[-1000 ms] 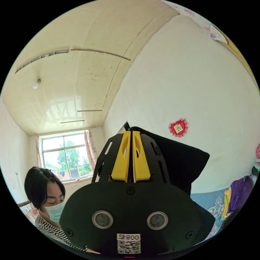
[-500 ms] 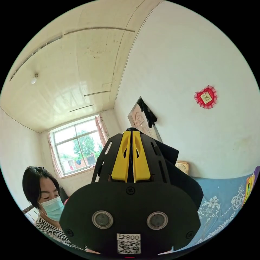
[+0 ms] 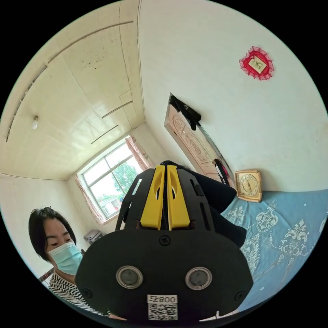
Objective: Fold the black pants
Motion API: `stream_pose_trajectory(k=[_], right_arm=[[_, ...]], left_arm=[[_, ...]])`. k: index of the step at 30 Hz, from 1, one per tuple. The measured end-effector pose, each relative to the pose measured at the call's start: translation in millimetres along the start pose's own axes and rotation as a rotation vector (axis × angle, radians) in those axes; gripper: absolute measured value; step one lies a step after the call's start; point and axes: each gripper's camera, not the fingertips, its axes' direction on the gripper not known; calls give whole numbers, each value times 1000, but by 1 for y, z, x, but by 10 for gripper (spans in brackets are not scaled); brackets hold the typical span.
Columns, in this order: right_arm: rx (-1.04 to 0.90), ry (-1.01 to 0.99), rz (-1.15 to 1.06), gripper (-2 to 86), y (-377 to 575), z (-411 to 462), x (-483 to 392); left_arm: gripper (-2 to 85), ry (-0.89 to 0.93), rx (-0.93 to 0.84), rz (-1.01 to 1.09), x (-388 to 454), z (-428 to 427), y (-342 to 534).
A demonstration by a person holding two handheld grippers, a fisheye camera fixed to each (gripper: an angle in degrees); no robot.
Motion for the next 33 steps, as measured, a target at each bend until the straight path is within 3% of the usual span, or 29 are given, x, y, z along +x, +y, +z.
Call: stream_pose_trajectory(k=[6,12,15,18,19,21,28,33], right_arm=[[76,-28,-64,5,-19,-11,15],[109,215,-15,7,28,-59,65],[10,522,182,7,91,-89,133],[-114,825,485,5,179,-124,211],[-162,874,607,6,207,-132,233],[-232,885,658,8,227,-119,249],[-759,804,214,64,179,97,298],[-1114,781,-73,77,195,221,325]], left_arm=[[19,-153,145,165,-4,-59,-99],[19,-121,79,330,12,-28,-154],[20,-52,-156,352,10,41,-134],[21,-29,-557,319,-2,142,-78],[21,-32,-722,320,-6,176,-53],[21,-22,-815,314,-9,199,-33],[19,38,-790,177,-48,200,-62],[19,49,-792,142,-74,195,-72]])
